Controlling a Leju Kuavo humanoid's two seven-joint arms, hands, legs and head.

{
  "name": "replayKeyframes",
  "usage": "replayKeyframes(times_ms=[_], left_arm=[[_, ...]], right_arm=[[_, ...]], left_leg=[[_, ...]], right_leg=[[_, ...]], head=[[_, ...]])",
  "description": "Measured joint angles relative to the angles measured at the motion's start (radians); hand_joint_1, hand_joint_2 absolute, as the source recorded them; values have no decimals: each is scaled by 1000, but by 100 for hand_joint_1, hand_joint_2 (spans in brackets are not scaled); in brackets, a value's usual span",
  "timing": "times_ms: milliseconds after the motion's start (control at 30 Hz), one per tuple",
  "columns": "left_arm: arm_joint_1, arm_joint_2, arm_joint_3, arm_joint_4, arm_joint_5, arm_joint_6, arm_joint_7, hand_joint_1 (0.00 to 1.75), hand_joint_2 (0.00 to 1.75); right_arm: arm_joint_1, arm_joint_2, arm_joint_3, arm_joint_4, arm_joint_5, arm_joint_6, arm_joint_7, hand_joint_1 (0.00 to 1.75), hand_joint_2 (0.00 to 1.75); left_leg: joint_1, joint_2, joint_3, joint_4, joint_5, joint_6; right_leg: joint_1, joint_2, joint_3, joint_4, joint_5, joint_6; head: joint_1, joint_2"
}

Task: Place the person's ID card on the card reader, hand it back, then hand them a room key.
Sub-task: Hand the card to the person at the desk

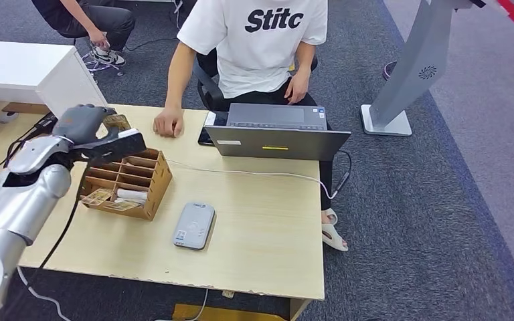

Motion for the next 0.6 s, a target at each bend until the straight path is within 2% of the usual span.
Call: replayKeyframes(times_ms=[167,300,600], left_arm=[[-103,60,29,-32,-20,-22,31,175,175],[-166,87,36,-39,-46,-29,54,175,175],[-211,106,40,-39,-73,-28,67,175,175]], right_arm=[[1,0,-1,0,0,-1,0,0,175],[1,0,-1,0,0,-1,1,0,175],[1,0,-1,0,1,-4,3,0,175]], left_leg=[[0,0,-1,0,0,0],[0,-1,-1,0,0,0],[0,0,-1,0,1,1]], right_leg=[[0,0,-1,0,0,0],[0,-1,-1,0,0,0],[0,-1,-1,0,1,0]], head=[[0,0],[0,0],[0,0]])
